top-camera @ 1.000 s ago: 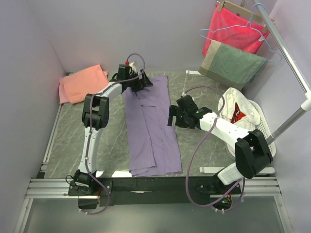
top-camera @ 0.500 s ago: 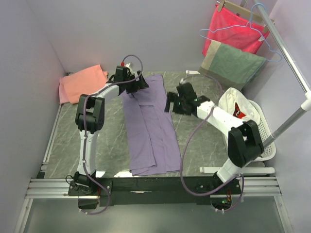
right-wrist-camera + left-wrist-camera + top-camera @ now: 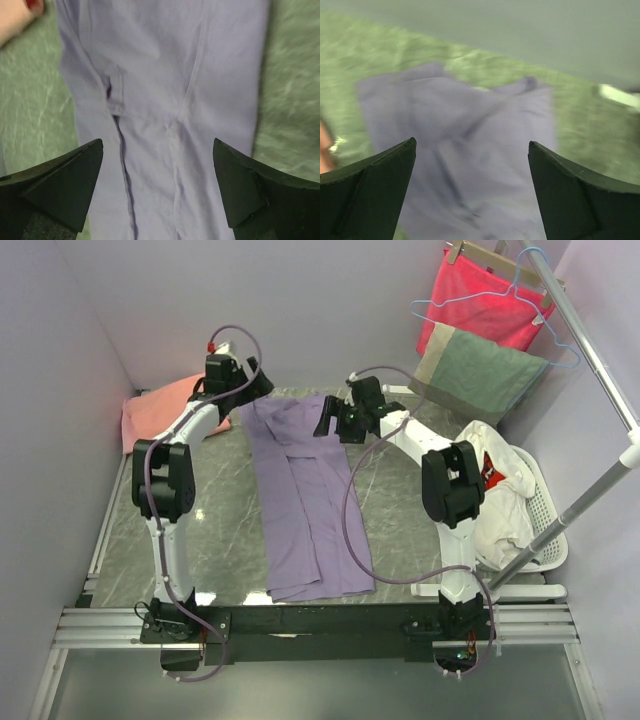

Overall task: Fold and stack the t-shirts
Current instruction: Grab the bottom of the folded rectangular tshirt with both arms

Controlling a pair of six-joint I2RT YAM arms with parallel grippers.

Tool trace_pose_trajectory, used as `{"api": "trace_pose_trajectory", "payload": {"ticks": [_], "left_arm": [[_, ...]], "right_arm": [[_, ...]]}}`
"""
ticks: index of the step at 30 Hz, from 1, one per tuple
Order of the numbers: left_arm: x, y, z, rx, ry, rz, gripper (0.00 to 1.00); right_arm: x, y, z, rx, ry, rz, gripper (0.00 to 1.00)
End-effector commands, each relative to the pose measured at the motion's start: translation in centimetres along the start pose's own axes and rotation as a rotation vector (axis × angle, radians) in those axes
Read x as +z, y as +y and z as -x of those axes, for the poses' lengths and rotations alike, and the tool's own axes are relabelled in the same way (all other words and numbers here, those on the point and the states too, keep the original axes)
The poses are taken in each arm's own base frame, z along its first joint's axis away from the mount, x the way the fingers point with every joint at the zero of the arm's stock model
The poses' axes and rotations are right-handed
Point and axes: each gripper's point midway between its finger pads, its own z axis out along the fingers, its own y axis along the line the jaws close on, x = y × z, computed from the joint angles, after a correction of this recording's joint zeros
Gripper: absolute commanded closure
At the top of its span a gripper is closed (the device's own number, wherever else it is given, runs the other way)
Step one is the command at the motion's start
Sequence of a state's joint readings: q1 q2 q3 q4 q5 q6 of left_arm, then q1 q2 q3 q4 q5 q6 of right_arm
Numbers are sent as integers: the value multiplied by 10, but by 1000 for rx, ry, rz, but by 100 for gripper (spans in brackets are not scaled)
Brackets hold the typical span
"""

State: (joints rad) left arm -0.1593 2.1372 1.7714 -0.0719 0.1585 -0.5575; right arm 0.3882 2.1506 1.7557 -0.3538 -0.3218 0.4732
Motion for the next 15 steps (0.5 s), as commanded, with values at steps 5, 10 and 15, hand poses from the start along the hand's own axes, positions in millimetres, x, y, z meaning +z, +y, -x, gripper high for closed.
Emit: {"api": "trace_pose_trajectory", "payload": {"ticks": [5,10,15], "left_arm": [[50,35,-40,-7,130,-54,0],[60,26,-38,-2,129,-110,0],[89,31,-43,4,164,-120,0]], "right_arm": [[8,16,-17,-47,43,151,4],[19,4,-28,-31,80,117,4],[21,-6,-45,1,114,91,3]]}}
